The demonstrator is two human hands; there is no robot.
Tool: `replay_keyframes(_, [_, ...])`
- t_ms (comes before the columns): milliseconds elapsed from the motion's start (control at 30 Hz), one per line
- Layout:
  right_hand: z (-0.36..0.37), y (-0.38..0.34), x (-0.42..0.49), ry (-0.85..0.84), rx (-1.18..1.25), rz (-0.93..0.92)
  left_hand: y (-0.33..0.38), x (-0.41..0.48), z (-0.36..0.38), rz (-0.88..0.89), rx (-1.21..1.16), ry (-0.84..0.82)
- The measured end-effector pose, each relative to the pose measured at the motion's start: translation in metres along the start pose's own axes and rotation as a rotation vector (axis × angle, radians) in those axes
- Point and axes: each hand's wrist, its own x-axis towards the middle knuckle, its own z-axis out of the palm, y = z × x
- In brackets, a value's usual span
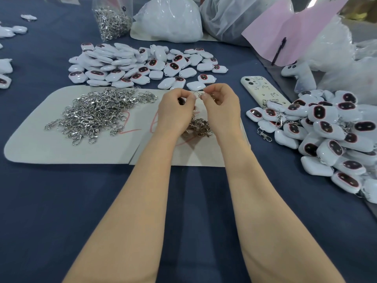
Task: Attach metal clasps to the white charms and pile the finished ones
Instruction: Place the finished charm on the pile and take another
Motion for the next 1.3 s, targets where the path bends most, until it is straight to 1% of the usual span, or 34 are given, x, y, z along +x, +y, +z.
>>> replay_keyframes(167, [0.0055, 0.0065, -0.0024, -0.077, -0.304, -0.182, -0.0026, -0.0004, 0.0004, 0.117, 0.282, 0.018])
replay_keyframes(233, [0.0055, 0.0075, -0.0021, -0.077, -0.341, -0.213, -0.001, -0.0019, -0.0003, 0.16, 0.353, 0.012])
replay_keyframes(333, [0.0053, 0.0081, -0.0019, -0.054, -0.345, -0.198, 0.0014, -0.005, -0.0018, 0.202, 0.406, 0.007])
replay_keyframes(467, [0.0047, 0.0087, -0.0015, -0.048, -0.331, -0.173, 0.0014, -0.0077, -0.0013, 0.233, 0.428, -0.012])
replay_keyframes(1300, [0.0056, 0.0105, 0.0006, -0.039, -0.294, -0.083, -0.0002, -0.0063, 0.0001, 0.219, 0.357, 0.009])
